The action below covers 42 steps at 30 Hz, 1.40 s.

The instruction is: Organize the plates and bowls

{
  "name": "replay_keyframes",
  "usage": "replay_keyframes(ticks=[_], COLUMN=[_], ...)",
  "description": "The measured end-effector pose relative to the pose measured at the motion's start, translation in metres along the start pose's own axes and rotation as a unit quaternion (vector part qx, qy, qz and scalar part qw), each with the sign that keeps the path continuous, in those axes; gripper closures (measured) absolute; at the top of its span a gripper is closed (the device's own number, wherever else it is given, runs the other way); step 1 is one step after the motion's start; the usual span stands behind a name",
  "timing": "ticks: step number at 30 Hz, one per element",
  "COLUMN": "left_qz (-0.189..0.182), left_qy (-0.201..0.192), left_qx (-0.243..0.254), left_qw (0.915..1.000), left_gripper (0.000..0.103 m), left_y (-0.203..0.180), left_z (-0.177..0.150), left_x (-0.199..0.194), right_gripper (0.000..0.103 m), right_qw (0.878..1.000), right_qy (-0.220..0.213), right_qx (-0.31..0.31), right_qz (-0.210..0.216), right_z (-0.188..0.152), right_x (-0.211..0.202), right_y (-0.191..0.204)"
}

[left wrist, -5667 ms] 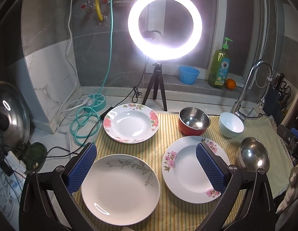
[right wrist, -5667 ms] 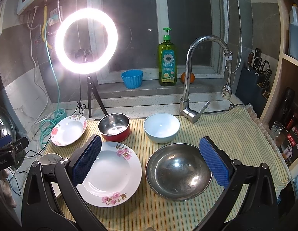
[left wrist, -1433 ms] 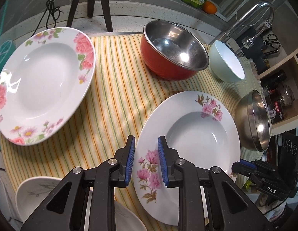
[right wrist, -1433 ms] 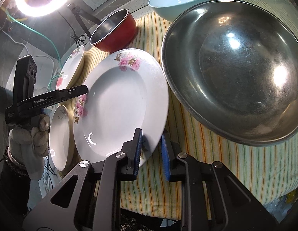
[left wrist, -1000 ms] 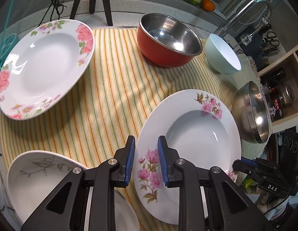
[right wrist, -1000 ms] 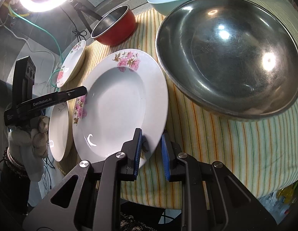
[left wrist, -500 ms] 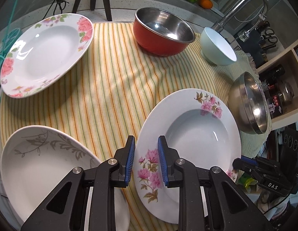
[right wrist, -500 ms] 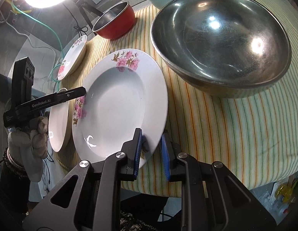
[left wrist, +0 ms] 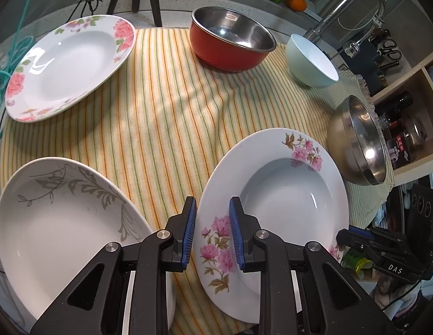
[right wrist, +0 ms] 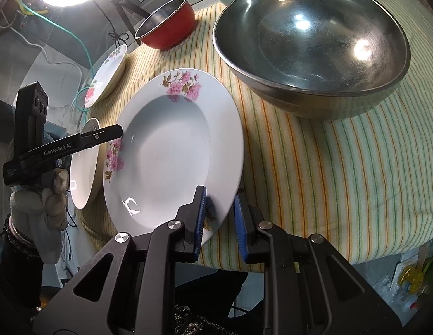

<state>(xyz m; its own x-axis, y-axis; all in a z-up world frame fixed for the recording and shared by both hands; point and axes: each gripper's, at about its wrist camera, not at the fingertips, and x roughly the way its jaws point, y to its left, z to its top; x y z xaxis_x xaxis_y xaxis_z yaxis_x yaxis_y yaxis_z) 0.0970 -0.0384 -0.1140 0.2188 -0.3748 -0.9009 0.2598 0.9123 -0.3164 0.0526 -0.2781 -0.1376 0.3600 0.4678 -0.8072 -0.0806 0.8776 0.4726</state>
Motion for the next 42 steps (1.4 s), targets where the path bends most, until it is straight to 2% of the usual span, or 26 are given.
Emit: replay_keyframes(ticks=[13,18,20,24,30,33,37,42], left_qz=[-0.001,-0.006,-0.008,-0.015,-0.024,-0.025,-0.024,-0.012], left_qy=[-0.001,0.0,0.0,-0.009,-0.033,-0.049,-0.069,-0.098], left_qx=[-0.003,-0.007,-0.009,-0.011,-0.017,-0.024,-0.042,-0.075], left_qw=[1.0,1.0,0.9999,0.9998,0.999,0.9982,0.9965,0.9923], left_gripper=[0.081,0.081,0.081,0.081,0.08,0.08,0.08,0.08], left_y=[0.001,0.002,0.003,0.004,0.007,0.012,0.026,0.057], left_z=[-0.001,0.0,0.0,0.002,0.008,0.01,0.011,0.012], left_x=[-0.001,-0.002,-0.003,-0.01,-0.028,-0.038,-0.052,-0.073], right_gripper=[0.078,0.075,0.07,0.055,0.052,0.038,0.026,0.024], right_qw=[1.0,0.999,0.999,0.997,0.992,0.992,0.988,0.984], right_qy=[-0.005,-0.023,-0.031,-0.058,-0.096,-0.093,-0.109,-0.118], right_qx=[-0.016,-0.02,-0.026,-0.042,-0.077,-0.078,-0.106,-0.132], right_qz=[-0.011,-0.011,-0.015,-0.025,-0.026,-0.031,-0.025,-0.007], right_z=[0.001,-0.001,-0.001,0.0,0.011,0.02,0.041,0.067], right_x=[0.002,0.0,-0.004,-0.02,-0.045,-0.052,-0.053,-0.048], right_y=[0.004,0.005,0.006,0.011,0.028,0.041,0.067,0.098])
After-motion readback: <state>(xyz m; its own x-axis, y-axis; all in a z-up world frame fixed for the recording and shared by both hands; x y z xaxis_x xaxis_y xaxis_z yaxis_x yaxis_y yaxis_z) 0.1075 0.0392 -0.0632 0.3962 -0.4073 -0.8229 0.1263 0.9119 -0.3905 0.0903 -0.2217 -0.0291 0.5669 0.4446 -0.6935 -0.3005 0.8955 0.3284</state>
